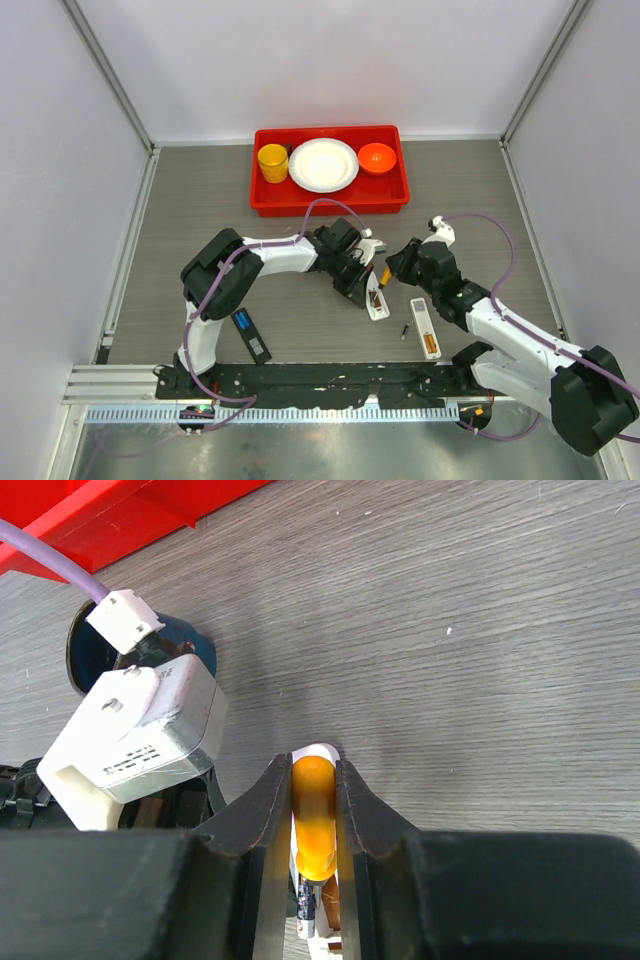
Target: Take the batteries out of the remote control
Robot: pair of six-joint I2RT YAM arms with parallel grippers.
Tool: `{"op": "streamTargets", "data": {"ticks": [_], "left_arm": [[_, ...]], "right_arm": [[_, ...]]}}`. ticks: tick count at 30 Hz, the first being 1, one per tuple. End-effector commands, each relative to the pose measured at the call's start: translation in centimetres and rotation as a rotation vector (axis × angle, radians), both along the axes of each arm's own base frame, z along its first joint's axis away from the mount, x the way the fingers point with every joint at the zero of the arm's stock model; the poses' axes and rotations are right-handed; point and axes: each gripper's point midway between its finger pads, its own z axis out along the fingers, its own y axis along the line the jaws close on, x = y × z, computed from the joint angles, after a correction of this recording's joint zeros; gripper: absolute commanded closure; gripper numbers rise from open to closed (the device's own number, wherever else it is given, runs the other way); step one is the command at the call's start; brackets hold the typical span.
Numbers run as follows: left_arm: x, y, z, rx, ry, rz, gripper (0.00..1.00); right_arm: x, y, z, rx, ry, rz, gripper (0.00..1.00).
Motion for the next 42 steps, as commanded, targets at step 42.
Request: {"op": "streamTargets", "data": {"ticks": [42], "left_arm": [[4.2, 5.0, -2.1, 0.256, -0.265, 0.141, 1.0]], "right_arm": [[3.2, 3.1, 4.5, -0.023, -0.124, 0.036, 0.99]]}}
